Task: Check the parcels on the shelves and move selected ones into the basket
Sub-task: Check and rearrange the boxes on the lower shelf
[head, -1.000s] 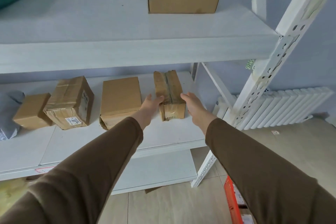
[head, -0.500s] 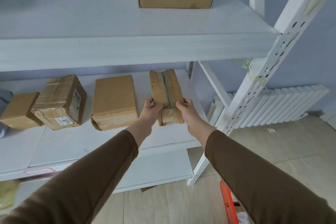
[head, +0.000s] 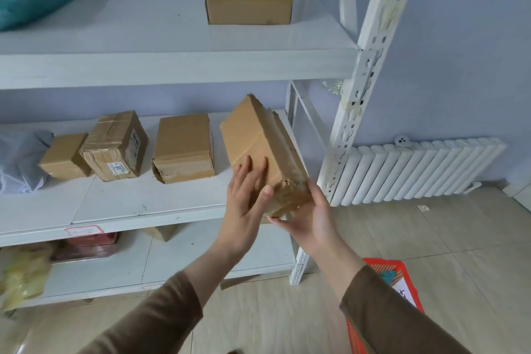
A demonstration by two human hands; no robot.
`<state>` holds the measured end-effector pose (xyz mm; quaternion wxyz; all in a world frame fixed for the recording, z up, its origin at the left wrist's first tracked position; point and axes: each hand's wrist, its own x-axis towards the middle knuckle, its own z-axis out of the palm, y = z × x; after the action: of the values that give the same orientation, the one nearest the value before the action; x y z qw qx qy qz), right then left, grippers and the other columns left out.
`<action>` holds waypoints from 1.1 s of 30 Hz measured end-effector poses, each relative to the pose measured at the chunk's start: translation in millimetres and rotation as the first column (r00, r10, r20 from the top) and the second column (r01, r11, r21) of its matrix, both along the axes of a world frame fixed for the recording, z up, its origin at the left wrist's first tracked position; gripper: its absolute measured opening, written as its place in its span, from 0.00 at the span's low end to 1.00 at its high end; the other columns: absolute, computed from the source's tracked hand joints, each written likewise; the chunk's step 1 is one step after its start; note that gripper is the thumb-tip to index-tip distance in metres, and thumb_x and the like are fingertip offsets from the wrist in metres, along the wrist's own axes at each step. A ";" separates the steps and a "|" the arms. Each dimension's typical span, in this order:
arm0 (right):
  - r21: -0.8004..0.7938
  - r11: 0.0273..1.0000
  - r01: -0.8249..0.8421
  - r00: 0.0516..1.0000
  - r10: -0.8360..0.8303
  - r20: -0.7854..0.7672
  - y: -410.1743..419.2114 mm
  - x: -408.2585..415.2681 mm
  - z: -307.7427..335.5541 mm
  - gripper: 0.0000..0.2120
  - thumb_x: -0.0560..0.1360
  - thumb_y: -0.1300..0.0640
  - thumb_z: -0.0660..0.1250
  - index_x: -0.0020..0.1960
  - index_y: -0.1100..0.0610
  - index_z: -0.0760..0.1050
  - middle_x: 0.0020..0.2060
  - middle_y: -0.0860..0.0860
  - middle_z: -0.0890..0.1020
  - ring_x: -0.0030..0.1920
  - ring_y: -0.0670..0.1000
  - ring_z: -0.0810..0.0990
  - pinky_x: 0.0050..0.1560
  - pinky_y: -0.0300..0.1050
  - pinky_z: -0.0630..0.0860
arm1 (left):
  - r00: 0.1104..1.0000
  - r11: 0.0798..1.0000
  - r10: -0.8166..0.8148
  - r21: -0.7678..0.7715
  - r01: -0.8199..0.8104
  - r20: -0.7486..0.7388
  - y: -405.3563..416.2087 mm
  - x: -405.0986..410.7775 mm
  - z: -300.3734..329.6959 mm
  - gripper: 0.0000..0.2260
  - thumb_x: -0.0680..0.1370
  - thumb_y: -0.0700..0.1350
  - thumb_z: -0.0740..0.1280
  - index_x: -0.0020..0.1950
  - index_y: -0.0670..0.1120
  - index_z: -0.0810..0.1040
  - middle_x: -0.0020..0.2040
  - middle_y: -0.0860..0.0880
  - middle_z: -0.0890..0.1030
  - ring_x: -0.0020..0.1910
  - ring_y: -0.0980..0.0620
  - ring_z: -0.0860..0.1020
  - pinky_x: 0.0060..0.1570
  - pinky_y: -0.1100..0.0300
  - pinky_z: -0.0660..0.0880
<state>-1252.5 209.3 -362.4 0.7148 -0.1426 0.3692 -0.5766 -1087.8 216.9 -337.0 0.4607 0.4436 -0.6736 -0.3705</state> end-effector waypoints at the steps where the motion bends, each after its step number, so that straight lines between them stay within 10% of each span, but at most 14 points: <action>1: 0.003 1.000 -0.019 0.997 0.018 0.071 8.2 -2.6 -3.5 0.31 0.80 0.40 0.65 0.76 0.58 0.71 0.73 0.62 0.75 0.75 0.64 0.72 0.73 0.68 0.65 | 0.999 0.998 0.007 -0.059 -0.004 0.051 5.2 0.5 -1.3 0.22 0.84 0.56 0.61 0.79 0.61 0.68 0.84 0.61 0.57 0.82 0.63 0.49 0.80 0.58 0.49; 7: -0.016 0.998 -0.053 0.978 0.055 0.199 47.7 -3.1 -5.8 0.30 0.81 0.39 0.62 0.76 0.57 0.73 0.72 0.62 0.76 0.76 0.62 0.71 0.72 0.73 0.64 | 0.997 0.997 0.065 0.055 -0.062 -0.049 24.6 0.2 6.3 0.25 0.83 0.52 0.67 0.79 0.64 0.67 0.83 0.66 0.51 0.81 0.69 0.47 0.80 0.58 0.52; 12: -0.103 0.993 0.051 0.968 -0.074 -0.240 65.5 5.5 15.0 0.25 0.77 0.37 0.68 0.69 0.46 0.77 0.67 0.51 0.82 0.73 0.58 0.75 0.66 0.61 0.77 | 0.922 0.909 0.036 0.395 0.130 -0.385 40.4 4.7 15.1 0.31 0.77 0.68 0.65 0.79 0.69 0.61 0.81 0.66 0.59 0.78 0.63 0.63 0.71 0.56 0.70; 16: -0.337 0.938 0.074 0.765 -0.270 -0.585 74.3 22.3 35.4 0.20 0.78 0.46 0.72 0.69 0.42 0.74 0.63 0.47 0.83 0.62 0.46 0.83 0.61 0.48 0.80 | 0.806 0.738 0.019 0.552 0.388 -0.592 36.2 6.3 10.9 0.31 0.79 0.69 0.60 0.78 0.56 0.70 0.71 0.48 0.80 0.66 0.43 0.81 0.68 0.35 0.72; 21: -0.479 0.868 -0.130 0.365 -0.407 -0.837 83.8 27.1 51.6 0.28 0.78 0.31 0.61 0.75 0.40 0.71 0.68 0.38 0.76 0.73 0.41 0.70 0.73 0.44 0.70 | 0.511 0.549 0.179 0.517 0.657 -0.841 30.2 17.7 -5.2 0.32 0.82 0.65 0.60 0.79 0.44 0.71 0.77 0.38 0.72 0.76 0.36 0.70 0.78 0.34 0.57; 27: -0.590 0.799 -0.113 0.359 -0.521 -0.774 101.3 25.6 67.7 0.25 0.83 0.52 0.66 0.78 0.44 0.65 0.75 0.40 0.69 0.75 0.39 0.64 0.68 0.29 0.65 | 0.435 0.518 0.144 0.442 0.732 -0.889 28.3 25.1 -14.0 0.37 0.83 0.69 0.53 0.81 0.43 0.66 0.80 0.35 0.65 0.80 0.33 0.60 0.80 0.35 0.44; 30: -0.433 0.901 -0.034 0.627 -0.318 -0.711 98.7 25.1 68.6 0.42 0.74 0.45 0.75 0.81 0.36 0.57 0.80 0.38 0.62 0.80 0.38 0.57 0.78 0.41 0.59 | 0.416 0.520 0.104 0.406 0.751 -0.904 25.3 27.7 -19.5 0.36 0.83 0.68 0.52 0.79 0.42 0.69 0.78 0.35 0.68 0.76 0.32 0.66 0.79 0.33 0.49; 33: -0.288 0.948 -0.137 0.877 -0.019 -0.480 95.1 21.2 63.1 0.39 0.71 0.46 0.77 0.78 0.38 0.64 0.73 0.45 0.76 0.75 0.48 0.72 0.76 0.61 0.67 | 0.430 0.549 0.060 0.389 0.740 -0.901 24.6 31.6 -21.4 0.34 0.81 0.65 0.59 0.79 0.42 0.69 0.76 0.35 0.70 0.73 0.34 0.71 0.75 0.35 0.65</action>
<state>-1231.3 304.4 -299.3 0.5875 -0.4025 0.4329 -0.5526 -1056.2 241.5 -358.5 0.3942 0.1842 -0.2227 -0.8724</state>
